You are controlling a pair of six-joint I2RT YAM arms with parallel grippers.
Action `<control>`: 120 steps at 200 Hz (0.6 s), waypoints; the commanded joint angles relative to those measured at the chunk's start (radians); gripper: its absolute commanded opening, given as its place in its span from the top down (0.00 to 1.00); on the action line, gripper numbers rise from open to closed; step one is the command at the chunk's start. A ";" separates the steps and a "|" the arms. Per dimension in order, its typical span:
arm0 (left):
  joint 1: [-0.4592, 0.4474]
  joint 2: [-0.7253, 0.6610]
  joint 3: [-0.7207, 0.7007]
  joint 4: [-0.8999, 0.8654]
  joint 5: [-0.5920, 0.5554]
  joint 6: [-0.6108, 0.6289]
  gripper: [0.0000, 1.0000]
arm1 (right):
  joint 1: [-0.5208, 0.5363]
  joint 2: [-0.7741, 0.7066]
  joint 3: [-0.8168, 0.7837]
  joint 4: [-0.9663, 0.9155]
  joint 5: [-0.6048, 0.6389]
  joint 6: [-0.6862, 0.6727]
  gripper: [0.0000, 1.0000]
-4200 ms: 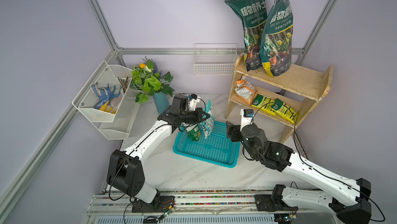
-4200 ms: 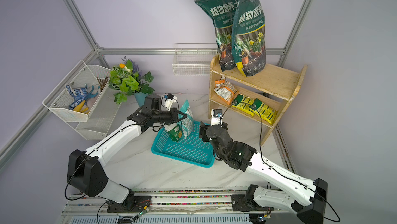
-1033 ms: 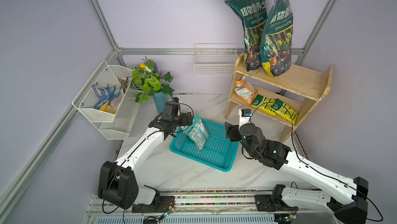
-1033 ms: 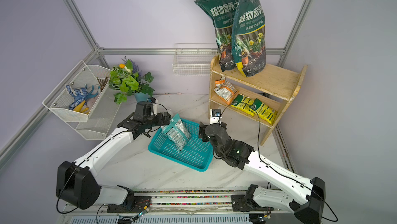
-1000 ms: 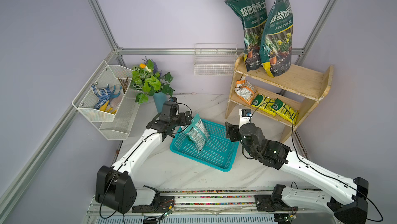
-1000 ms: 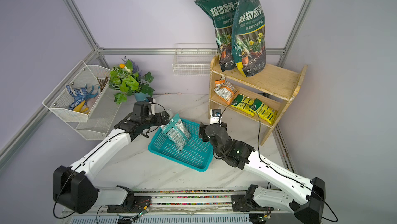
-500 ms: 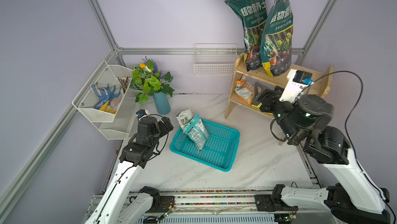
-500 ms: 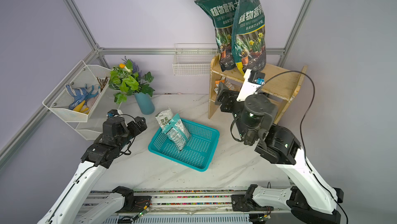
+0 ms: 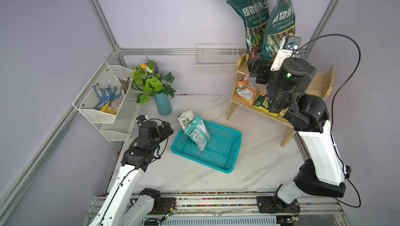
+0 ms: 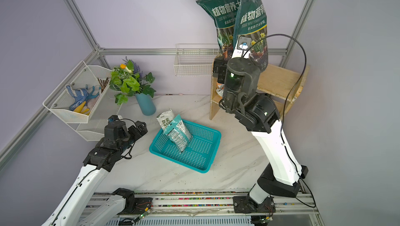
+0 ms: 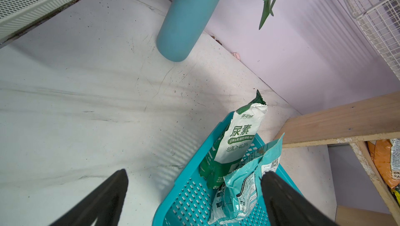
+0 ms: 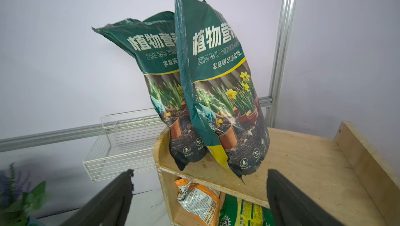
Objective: Take down the fertilizer bag from the shelf
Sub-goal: Pick up the fertilizer bag from the shelf.
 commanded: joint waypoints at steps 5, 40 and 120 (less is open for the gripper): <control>0.004 -0.014 -0.042 0.023 0.015 -0.009 0.00 | -0.091 0.028 0.029 -0.017 -0.031 -0.052 0.00; 0.004 -0.014 -0.041 0.024 0.020 -0.010 0.00 | -0.221 0.090 0.036 -0.015 -0.110 -0.043 0.00; 0.006 0.006 -0.047 0.044 0.043 -0.010 0.00 | -0.335 0.203 0.082 0.040 -0.179 -0.080 0.00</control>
